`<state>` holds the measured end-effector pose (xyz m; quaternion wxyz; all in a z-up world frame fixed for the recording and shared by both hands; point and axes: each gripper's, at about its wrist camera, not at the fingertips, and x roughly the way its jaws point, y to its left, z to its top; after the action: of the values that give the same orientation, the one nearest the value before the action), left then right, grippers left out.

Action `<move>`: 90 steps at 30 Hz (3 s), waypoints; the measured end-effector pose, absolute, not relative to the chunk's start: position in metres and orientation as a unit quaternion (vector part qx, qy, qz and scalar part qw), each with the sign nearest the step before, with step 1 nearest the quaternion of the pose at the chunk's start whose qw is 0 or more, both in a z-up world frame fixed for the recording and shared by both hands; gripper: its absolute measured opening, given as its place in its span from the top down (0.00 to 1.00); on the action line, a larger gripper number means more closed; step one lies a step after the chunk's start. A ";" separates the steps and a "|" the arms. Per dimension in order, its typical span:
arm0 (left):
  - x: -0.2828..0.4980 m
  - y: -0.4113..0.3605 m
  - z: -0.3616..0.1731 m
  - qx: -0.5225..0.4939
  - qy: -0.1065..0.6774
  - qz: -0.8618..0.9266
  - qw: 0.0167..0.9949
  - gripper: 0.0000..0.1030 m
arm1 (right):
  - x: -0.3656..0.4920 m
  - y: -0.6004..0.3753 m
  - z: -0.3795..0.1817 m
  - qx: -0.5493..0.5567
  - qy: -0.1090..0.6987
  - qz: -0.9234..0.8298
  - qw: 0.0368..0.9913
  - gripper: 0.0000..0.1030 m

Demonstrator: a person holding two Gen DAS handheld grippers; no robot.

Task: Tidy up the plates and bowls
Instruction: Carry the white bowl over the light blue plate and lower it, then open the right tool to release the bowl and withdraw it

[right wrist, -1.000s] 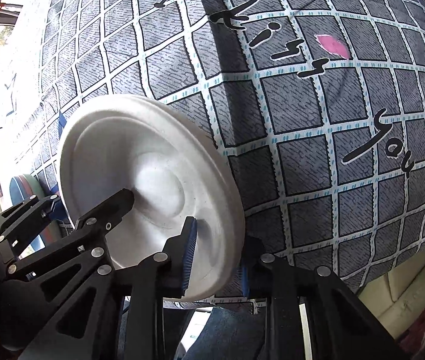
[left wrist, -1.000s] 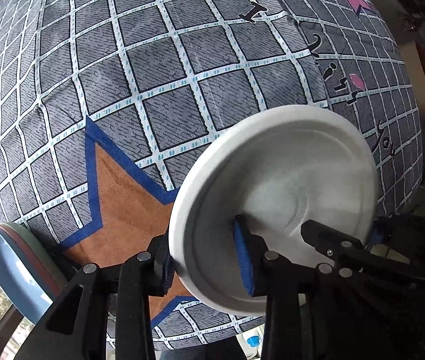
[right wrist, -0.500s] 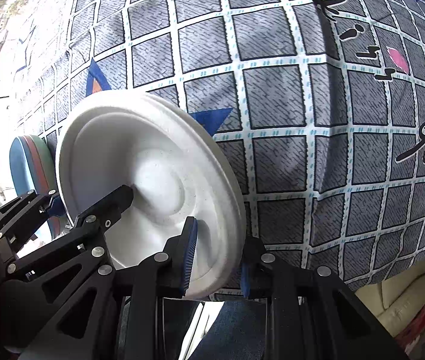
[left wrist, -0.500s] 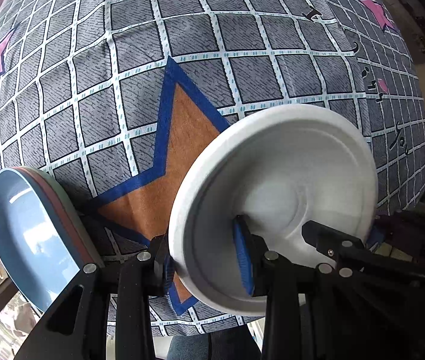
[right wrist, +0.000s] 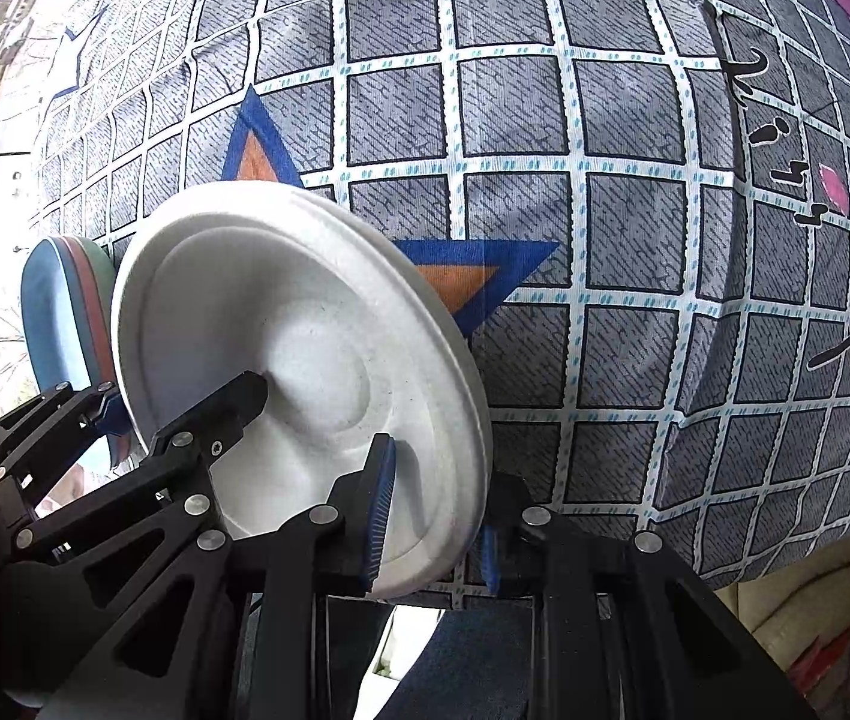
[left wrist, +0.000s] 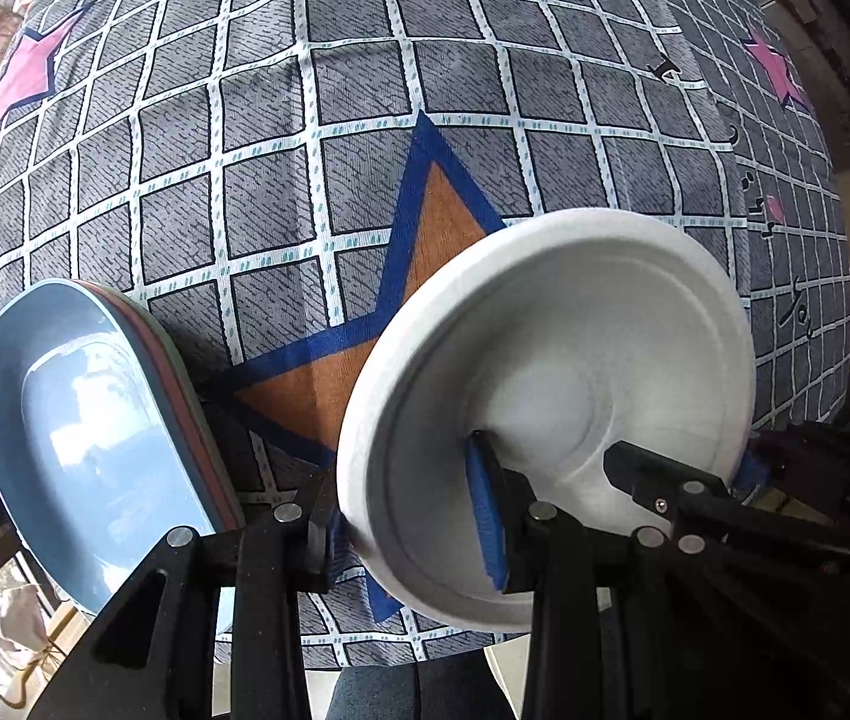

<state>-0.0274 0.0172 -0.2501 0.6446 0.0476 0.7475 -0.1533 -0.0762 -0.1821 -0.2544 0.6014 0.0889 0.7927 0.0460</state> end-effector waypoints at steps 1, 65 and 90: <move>-0.026 0.019 -0.247 0.046 0.745 -0.153 0.647 0.64 | -0.073 -0.180 -0.249 0.086 0.791 0.047 0.603 0.74; -0.036 0.216 -0.204 -0.088 0.702 0.058 0.704 0.29 | -0.043 0.063 -0.205 -0.079 0.748 0.193 0.630 0.74; -0.044 0.195 -0.119 0.035 0.634 0.033 0.772 0.00 | -0.053 0.021 -0.118 -0.066 0.676 0.139 0.720 0.02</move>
<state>-0.0444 0.1946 -0.1187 0.7717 0.0353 0.6342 0.0326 -0.0526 0.0206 -0.1185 0.7204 -0.0660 0.6762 0.1391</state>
